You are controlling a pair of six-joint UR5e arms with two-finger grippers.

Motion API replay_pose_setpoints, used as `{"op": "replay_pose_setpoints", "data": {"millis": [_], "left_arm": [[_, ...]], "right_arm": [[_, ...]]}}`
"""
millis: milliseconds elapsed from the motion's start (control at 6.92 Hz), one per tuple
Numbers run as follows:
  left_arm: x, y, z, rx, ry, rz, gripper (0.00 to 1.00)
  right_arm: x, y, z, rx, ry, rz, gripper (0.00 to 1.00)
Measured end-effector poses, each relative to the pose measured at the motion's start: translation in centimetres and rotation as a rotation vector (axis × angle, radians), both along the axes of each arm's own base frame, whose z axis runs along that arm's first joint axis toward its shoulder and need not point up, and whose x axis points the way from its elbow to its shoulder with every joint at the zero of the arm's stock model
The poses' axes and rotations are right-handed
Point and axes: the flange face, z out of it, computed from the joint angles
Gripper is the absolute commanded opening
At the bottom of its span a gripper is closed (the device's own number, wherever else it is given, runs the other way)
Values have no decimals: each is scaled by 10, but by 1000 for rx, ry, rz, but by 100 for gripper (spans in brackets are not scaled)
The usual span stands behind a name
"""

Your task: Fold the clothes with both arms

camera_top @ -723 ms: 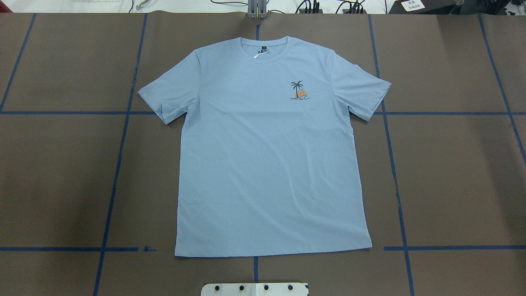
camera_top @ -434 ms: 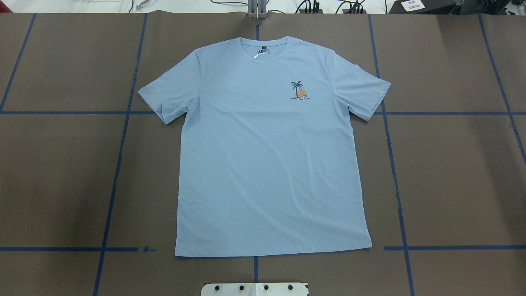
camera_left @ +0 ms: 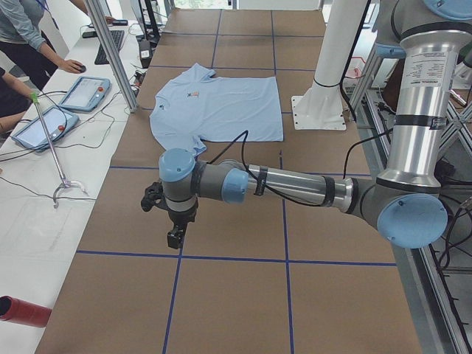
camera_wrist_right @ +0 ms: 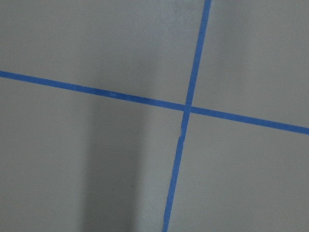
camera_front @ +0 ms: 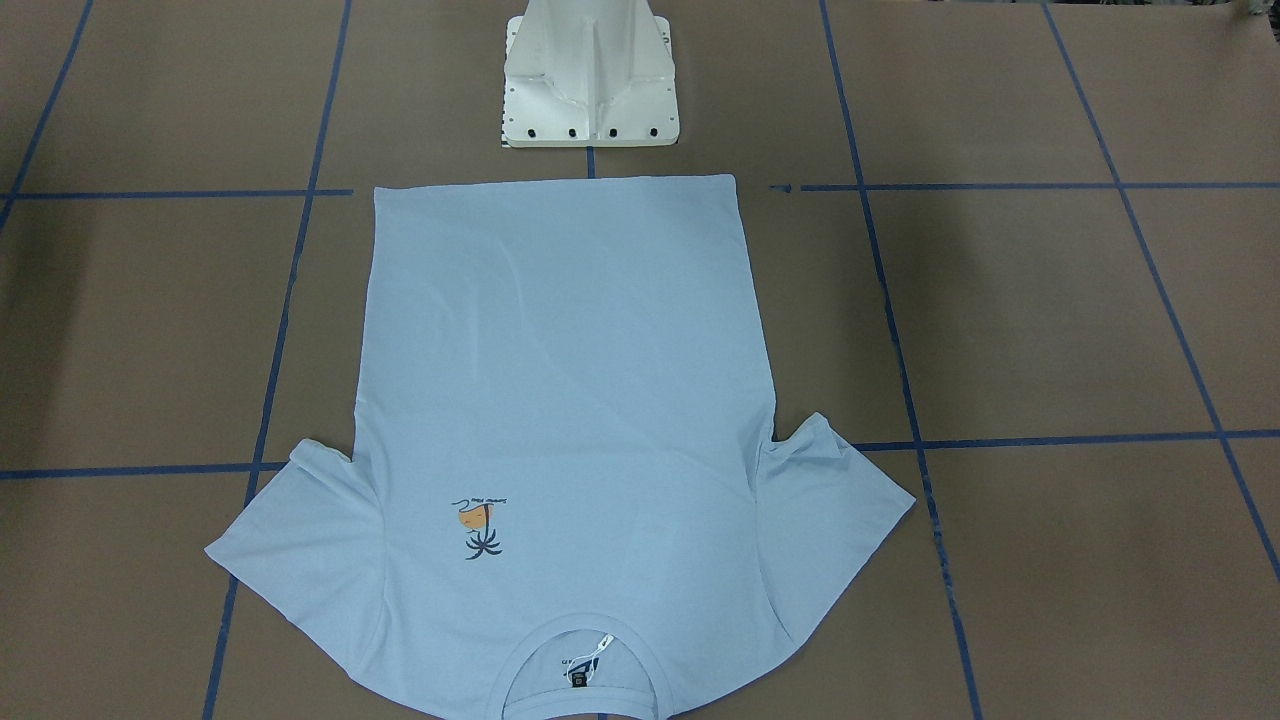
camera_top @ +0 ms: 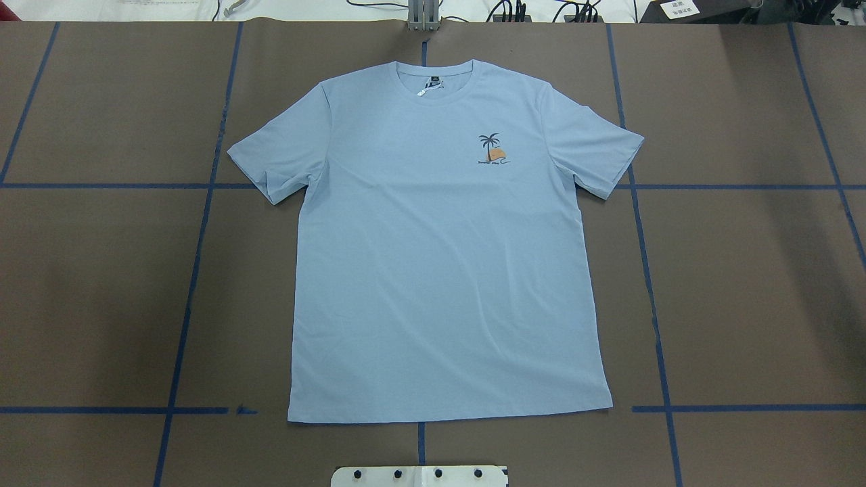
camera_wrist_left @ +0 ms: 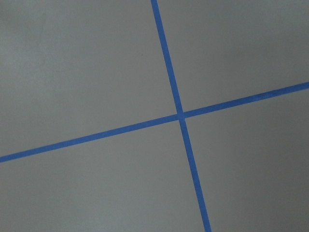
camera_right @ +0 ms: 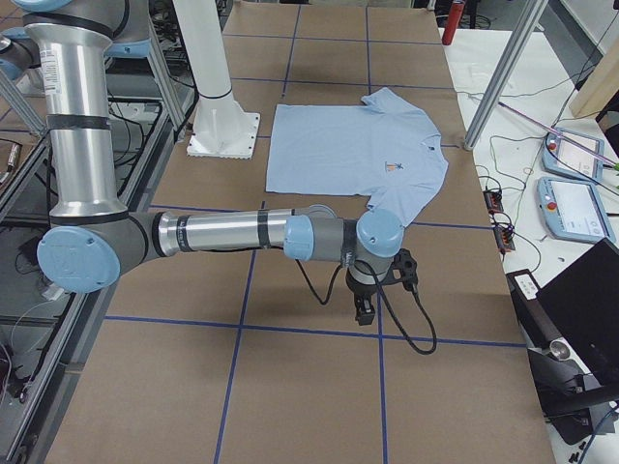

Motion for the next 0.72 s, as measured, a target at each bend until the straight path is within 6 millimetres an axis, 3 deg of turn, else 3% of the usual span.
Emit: {"op": "replay_pose_setpoints", "data": {"millis": [289,723], "left_arm": [[11,-28,-39,98,32,18,100],[26,-38,-54,147,175,23,100]], "right_arm": [[-61,-55,-62,111,-15,-71,100],[-179,-101,-75,210,-97,-56,100]]}}
